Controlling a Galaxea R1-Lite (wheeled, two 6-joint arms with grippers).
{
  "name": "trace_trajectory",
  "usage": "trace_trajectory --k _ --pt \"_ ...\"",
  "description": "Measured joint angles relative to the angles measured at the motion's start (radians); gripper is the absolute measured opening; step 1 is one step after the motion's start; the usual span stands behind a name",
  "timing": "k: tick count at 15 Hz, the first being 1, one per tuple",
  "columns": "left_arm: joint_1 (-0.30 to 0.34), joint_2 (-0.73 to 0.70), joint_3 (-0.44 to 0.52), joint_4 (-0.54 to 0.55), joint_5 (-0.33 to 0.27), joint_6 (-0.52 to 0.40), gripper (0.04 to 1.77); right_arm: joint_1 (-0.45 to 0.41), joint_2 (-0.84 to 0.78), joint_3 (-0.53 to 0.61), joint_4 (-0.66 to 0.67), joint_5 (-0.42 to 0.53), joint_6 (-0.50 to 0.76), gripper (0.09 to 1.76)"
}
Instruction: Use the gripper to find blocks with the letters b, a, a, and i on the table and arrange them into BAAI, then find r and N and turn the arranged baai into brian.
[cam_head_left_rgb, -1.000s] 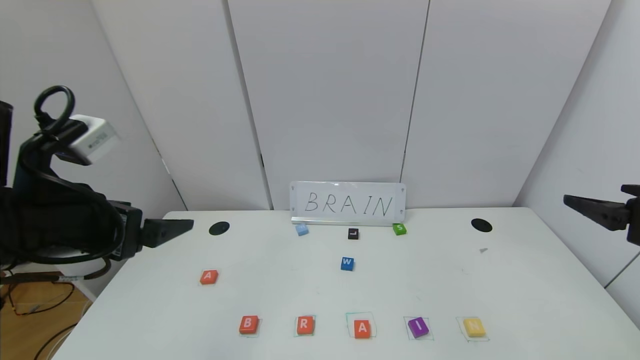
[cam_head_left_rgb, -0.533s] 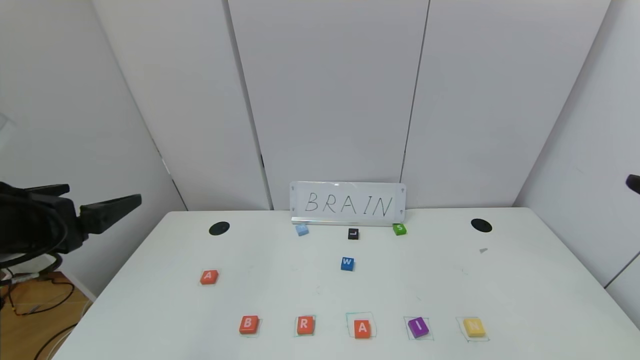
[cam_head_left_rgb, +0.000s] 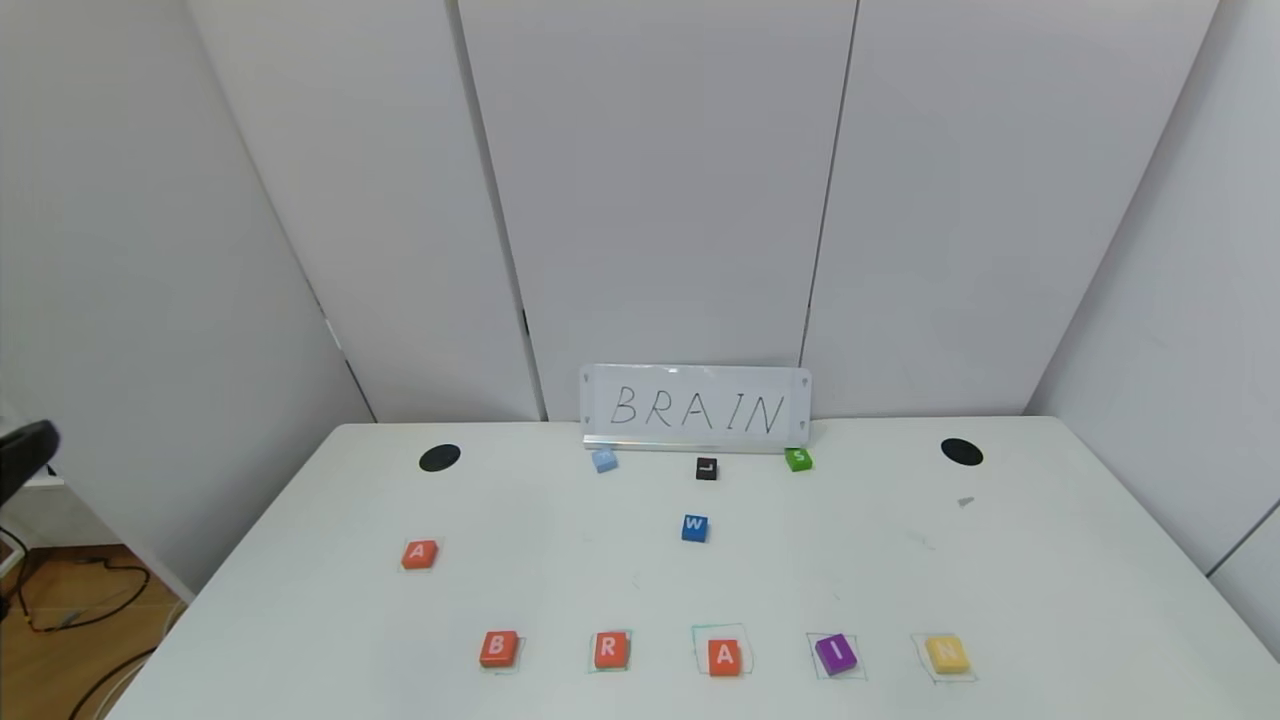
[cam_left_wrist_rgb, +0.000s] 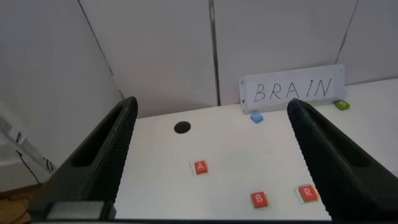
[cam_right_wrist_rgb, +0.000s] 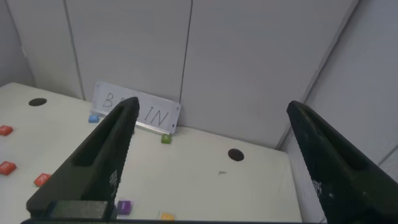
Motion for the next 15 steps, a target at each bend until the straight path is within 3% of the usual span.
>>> trace_trajectory --k 3,12,15 --pt "-0.003 -0.135 -0.004 0.013 -0.001 0.002 1.72 0.0 -0.096 0.012 0.003 -0.055 -0.004 1.71" --pt "-0.06 -0.414 0.03 0.038 0.0 0.002 1.72 0.075 -0.366 0.09 0.016 -0.035 -0.048 1.71" --pt "-0.049 -0.484 0.044 0.042 0.0 0.033 1.72 0.057 -0.447 0.106 0.091 -0.038 -0.141 1.71"
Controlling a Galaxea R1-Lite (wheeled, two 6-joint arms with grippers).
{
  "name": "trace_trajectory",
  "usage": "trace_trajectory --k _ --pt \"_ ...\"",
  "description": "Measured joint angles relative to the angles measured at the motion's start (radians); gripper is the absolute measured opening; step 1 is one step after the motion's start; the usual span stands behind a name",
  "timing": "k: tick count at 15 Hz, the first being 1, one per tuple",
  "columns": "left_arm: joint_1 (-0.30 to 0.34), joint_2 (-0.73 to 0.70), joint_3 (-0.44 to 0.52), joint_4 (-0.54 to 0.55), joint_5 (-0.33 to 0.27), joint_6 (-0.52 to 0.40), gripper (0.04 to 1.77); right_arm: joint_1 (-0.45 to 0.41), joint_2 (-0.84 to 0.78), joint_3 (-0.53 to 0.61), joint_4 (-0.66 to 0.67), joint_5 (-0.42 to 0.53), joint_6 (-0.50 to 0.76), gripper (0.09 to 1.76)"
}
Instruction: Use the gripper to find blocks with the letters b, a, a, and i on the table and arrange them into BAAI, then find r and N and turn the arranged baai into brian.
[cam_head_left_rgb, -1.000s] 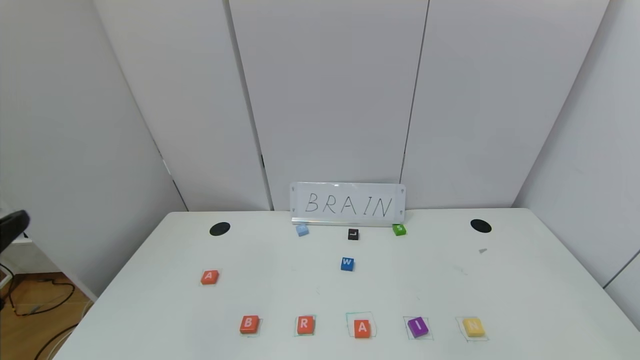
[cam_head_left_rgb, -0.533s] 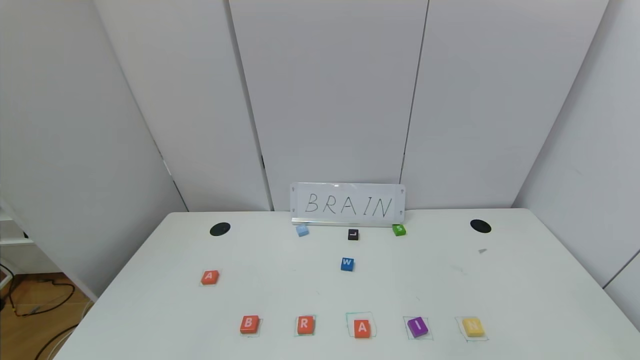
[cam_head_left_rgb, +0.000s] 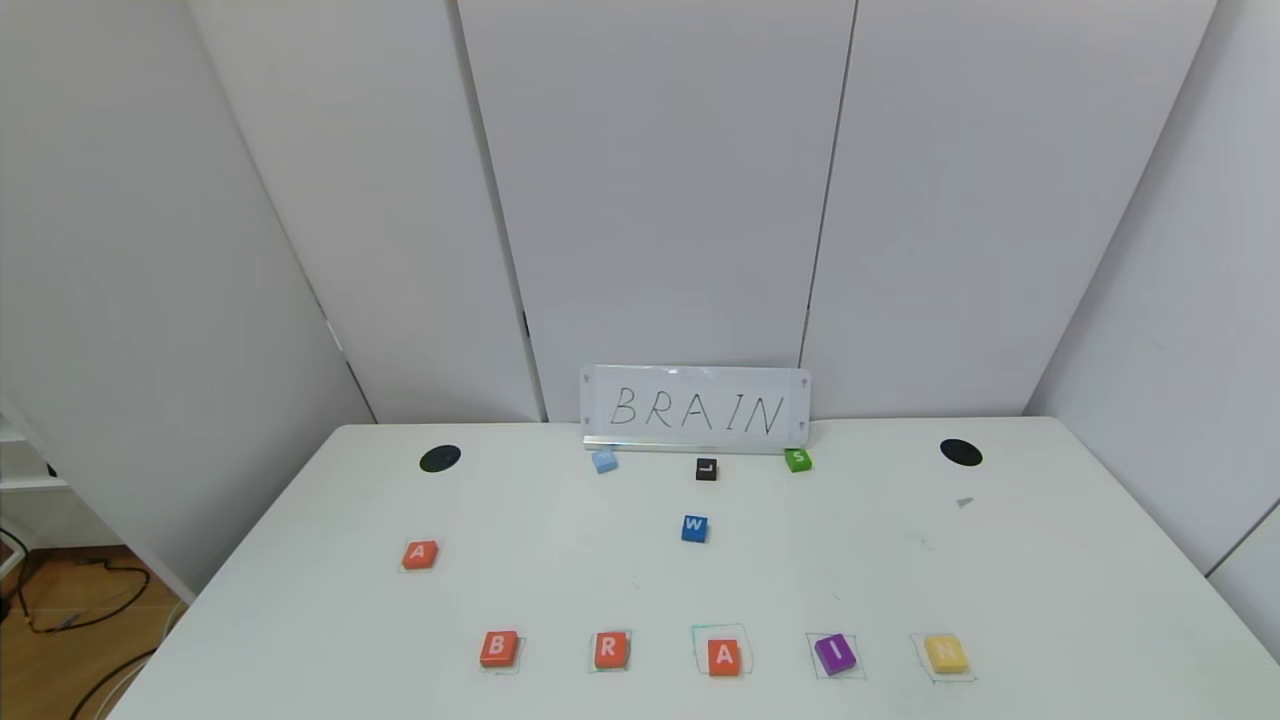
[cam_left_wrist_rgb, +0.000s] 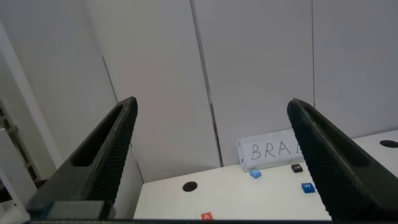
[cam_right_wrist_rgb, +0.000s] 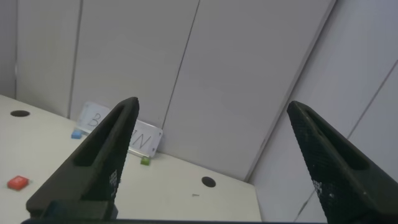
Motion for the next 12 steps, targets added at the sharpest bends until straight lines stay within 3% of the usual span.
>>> trace_trajectory --k 3,6,9,12 --pt "0.008 -0.097 0.027 -0.014 -0.002 0.033 1.72 -0.007 -0.097 0.024 -0.006 -0.02 -0.064 1.71" --pt "0.01 -0.172 0.093 -0.123 0.033 0.031 1.72 -0.009 -0.141 0.081 -0.206 -0.136 -0.009 1.71" --pt "0.011 -0.197 0.277 -0.249 0.071 0.044 1.72 -0.009 -0.152 0.265 -0.411 -0.154 -0.01 1.71" --pt "0.011 -0.202 0.521 -0.303 0.103 0.052 1.72 -0.009 -0.154 0.499 -0.487 -0.174 0.001 1.71"
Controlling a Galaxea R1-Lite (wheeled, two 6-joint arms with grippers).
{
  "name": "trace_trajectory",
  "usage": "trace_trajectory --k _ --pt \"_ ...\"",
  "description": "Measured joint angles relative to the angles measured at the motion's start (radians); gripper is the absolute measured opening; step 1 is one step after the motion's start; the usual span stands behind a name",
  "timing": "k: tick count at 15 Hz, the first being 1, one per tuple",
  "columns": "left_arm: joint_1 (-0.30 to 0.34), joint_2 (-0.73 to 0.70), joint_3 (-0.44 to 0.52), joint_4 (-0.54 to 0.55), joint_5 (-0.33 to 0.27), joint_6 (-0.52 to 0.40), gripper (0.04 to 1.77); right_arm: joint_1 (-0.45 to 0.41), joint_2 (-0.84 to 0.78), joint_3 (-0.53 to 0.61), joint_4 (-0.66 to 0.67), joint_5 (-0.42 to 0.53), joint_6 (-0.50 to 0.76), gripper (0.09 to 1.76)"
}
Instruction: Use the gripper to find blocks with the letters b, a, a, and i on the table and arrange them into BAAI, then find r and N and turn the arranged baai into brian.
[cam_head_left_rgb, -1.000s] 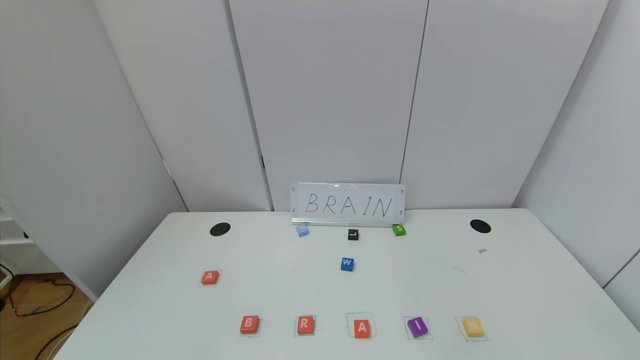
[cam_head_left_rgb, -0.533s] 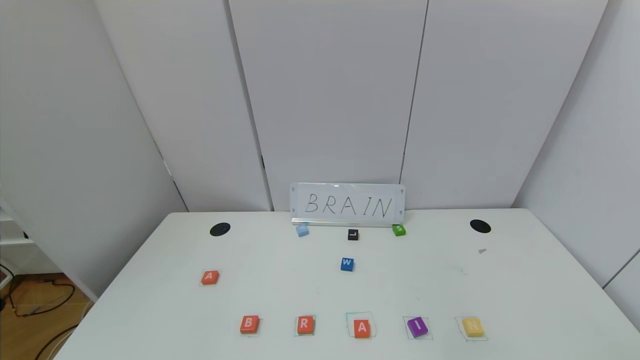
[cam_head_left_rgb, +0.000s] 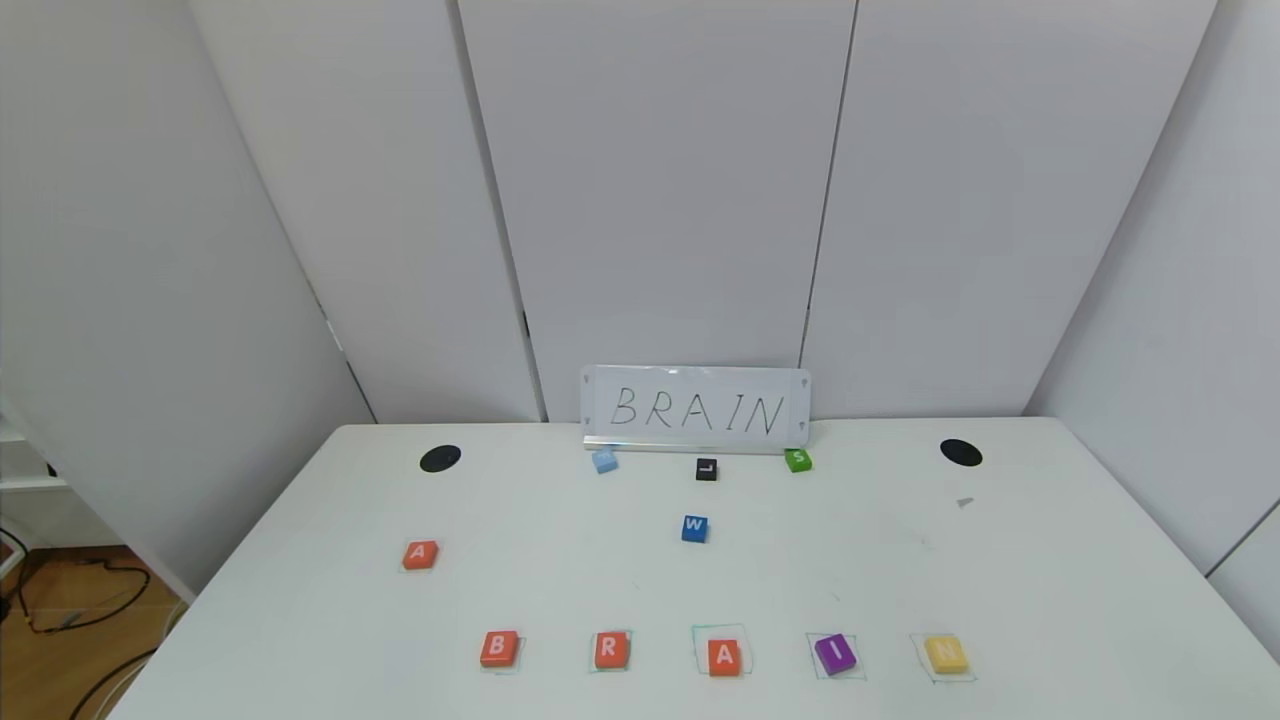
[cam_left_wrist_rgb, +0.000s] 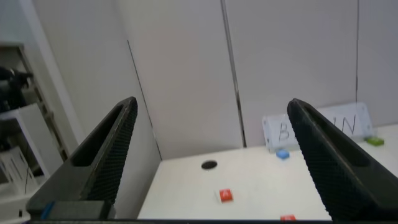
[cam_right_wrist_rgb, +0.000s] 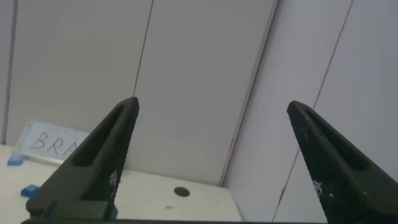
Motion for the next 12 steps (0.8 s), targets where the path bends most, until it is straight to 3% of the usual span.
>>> trace_trajectory --k 1,3,4,6,12 --pt "0.0 0.0 0.049 0.078 0.008 -0.009 1.72 0.0 0.0 0.059 0.03 -0.006 0.035 1.71" --pt "-0.001 0.0 0.087 0.297 0.004 -0.08 1.72 0.0 -0.001 0.106 0.23 -0.01 0.098 1.71" --pt "0.0 -0.001 0.093 0.353 -0.003 -0.126 1.72 0.0 -0.001 0.114 0.359 -0.01 0.107 1.71" --pt "0.0 -0.001 0.097 0.354 -0.001 -0.147 1.72 0.002 -0.001 0.118 0.474 -0.011 0.118 1.71" --pt "0.0 -0.001 0.1 0.353 0.004 -0.176 1.72 0.004 -0.001 0.121 0.466 -0.013 0.163 1.71"
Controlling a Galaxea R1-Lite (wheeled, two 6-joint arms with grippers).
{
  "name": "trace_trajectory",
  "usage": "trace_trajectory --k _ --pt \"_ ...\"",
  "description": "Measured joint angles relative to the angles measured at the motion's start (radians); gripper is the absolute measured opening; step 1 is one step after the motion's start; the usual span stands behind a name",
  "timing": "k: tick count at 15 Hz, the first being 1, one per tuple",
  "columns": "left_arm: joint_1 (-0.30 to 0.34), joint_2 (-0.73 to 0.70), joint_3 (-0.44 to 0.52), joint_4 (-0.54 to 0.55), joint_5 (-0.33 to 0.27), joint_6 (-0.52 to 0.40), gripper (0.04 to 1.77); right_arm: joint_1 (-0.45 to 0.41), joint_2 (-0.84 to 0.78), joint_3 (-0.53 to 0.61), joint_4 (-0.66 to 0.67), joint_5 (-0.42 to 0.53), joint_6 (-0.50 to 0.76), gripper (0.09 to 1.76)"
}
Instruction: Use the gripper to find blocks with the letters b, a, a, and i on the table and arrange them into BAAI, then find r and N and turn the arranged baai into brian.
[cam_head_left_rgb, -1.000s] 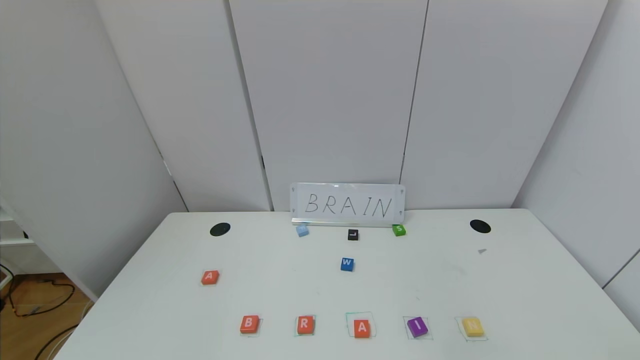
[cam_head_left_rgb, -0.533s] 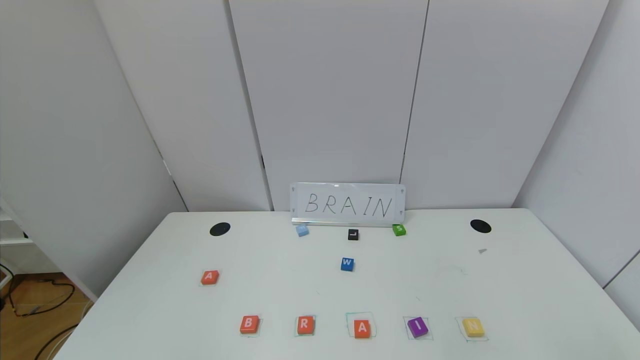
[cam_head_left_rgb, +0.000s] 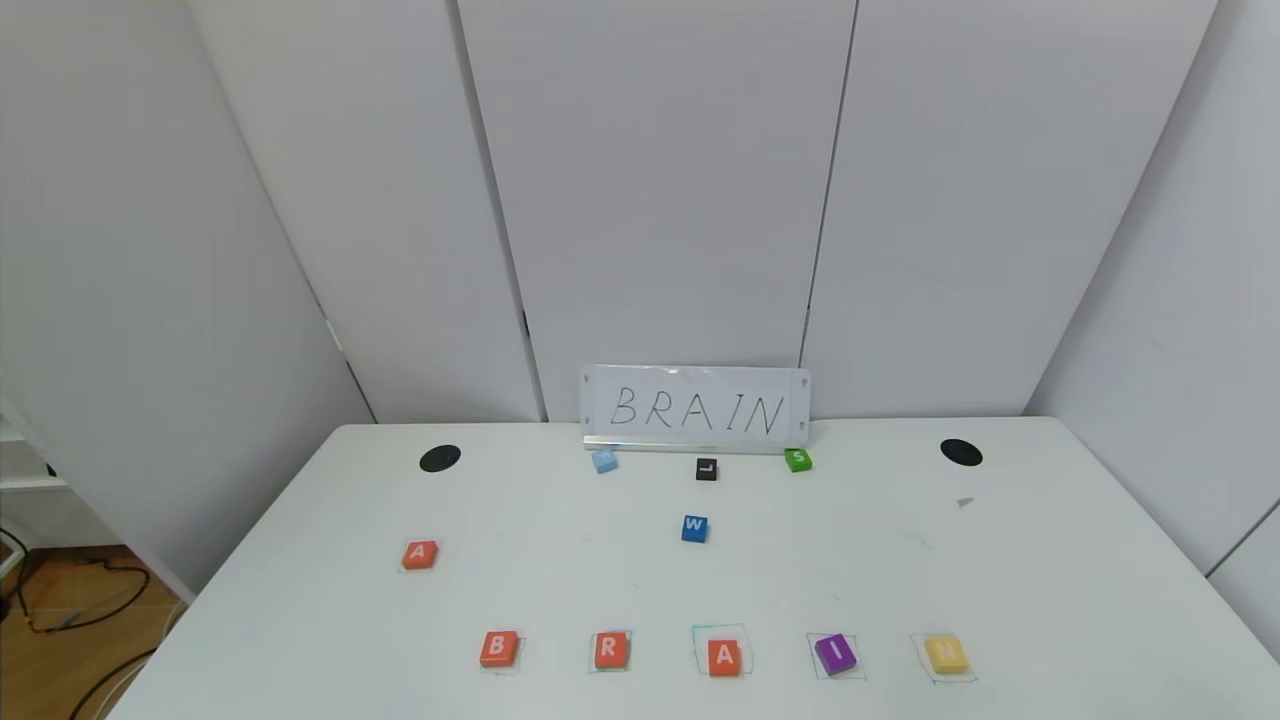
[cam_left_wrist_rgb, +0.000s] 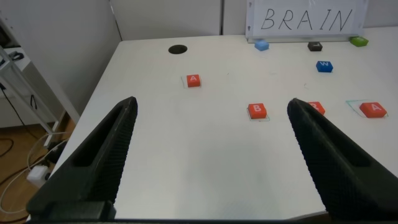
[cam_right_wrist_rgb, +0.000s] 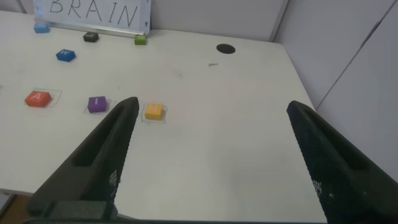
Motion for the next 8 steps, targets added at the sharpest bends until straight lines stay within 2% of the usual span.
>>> trace_trajectory --k 8 --pt "0.0 0.0 0.0 0.0 0.0 0.0 1.72 0.0 0.0 0.0 0.0 -0.013 0.031 1.71"
